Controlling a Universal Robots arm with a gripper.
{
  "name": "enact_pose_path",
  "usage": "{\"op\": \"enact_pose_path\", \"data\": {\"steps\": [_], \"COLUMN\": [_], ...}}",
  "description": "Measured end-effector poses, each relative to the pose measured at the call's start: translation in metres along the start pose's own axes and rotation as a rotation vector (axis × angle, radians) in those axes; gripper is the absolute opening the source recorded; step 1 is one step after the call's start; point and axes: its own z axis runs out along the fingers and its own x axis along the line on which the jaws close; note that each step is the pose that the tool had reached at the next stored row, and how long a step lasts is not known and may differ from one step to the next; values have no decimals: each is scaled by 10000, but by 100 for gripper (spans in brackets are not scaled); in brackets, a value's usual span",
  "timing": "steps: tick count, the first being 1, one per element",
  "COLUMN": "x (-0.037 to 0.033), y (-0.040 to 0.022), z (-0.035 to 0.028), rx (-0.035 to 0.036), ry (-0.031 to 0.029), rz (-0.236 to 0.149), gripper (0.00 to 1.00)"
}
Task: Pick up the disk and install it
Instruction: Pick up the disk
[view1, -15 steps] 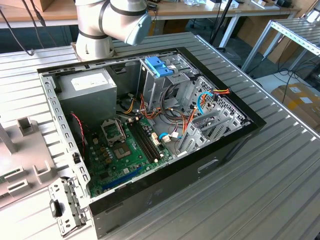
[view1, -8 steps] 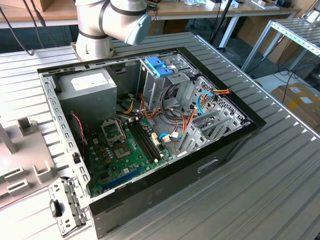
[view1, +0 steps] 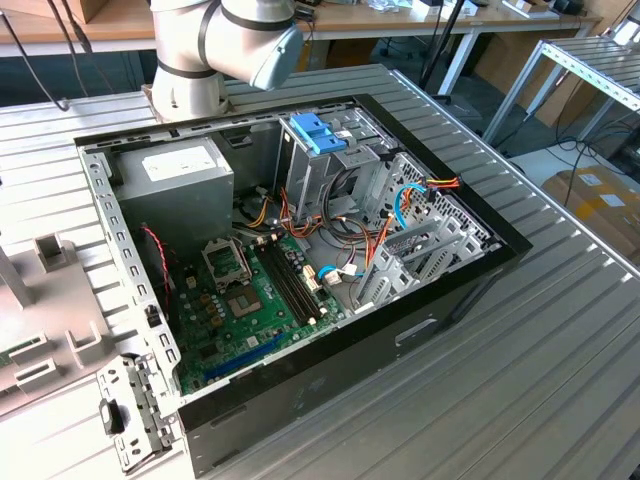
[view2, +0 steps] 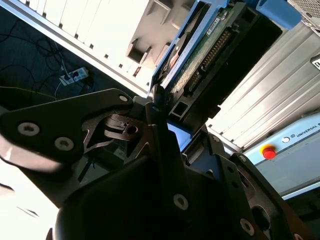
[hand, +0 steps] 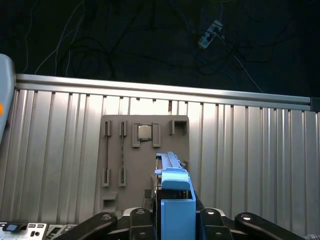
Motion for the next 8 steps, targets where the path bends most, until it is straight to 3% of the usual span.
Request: {"op": "enact_pose_path", "data": {"steps": [8], "x": [4], "y": [-78], "z": [-8], "rx": [0], "ry": [0], "rz": [0], "gripper": [37]}}
